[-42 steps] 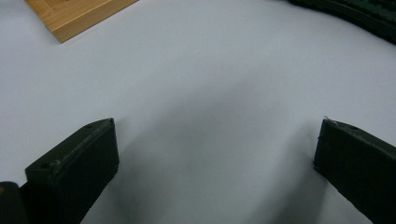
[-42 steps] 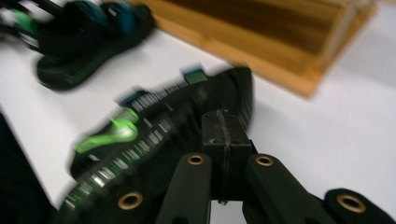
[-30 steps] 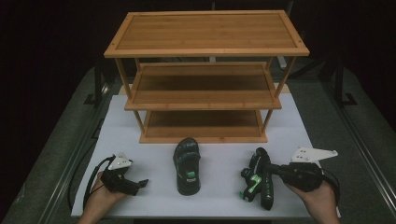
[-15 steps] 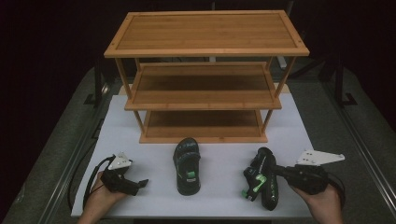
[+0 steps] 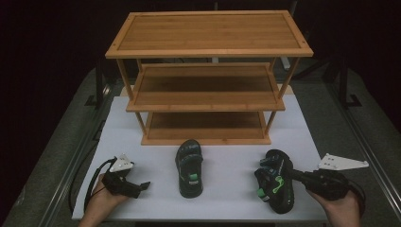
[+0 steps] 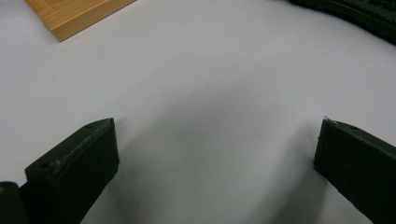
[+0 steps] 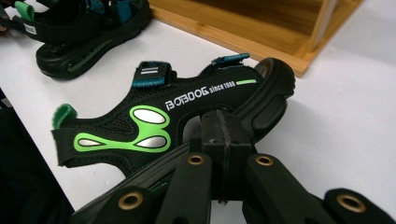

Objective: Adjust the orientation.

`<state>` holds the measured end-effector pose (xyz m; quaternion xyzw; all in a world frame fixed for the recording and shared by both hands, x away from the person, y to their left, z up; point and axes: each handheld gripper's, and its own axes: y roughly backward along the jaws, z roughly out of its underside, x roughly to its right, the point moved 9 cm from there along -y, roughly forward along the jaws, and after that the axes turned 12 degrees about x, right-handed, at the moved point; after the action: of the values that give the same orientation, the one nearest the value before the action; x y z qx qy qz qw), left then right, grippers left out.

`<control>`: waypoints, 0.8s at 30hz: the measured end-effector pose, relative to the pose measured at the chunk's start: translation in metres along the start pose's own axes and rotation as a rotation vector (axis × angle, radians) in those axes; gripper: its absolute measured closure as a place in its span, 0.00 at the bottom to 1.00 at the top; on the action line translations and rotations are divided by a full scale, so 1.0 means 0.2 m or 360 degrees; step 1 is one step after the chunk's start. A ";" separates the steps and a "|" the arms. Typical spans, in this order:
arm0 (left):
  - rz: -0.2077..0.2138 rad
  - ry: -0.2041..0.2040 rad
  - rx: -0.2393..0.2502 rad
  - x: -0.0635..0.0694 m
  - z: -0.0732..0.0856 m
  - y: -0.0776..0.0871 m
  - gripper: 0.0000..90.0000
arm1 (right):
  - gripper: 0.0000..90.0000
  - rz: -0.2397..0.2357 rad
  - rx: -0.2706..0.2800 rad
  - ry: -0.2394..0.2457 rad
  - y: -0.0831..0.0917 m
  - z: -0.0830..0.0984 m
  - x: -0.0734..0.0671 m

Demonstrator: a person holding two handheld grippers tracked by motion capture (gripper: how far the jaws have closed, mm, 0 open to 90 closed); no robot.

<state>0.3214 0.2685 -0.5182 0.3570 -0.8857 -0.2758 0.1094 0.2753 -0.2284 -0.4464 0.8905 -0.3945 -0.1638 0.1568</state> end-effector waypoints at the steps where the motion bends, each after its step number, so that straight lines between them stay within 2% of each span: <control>1: 0.0000 0.0000 0.0000 0.00 0.00 0.00 0.00 | 1.00 0.0002 0.0000 -0.0010 0.01 0.01 0.01; 12: 0.0000 -0.0002 -0.0001 0.00 0.00 0.00 0.00 | 1.00 -0.0020 0.0008 -0.0165 0.05 0.09 0.10; 19: 0.0000 -0.0001 -0.0002 0.00 0.00 0.00 0.00 | 1.00 0.0027 -0.0091 -0.0223 0.04 0.19 0.18; 24: -0.0001 0.0000 -0.0001 0.00 0.00 0.00 0.00 | 1.00 0.0018 -0.0121 -0.0261 0.03 0.24 0.22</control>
<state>0.3214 0.2684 -0.5183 0.3571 -0.8855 -0.2763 0.1094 0.2797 -0.2711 -0.4939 0.8652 -0.4046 -0.2501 0.1584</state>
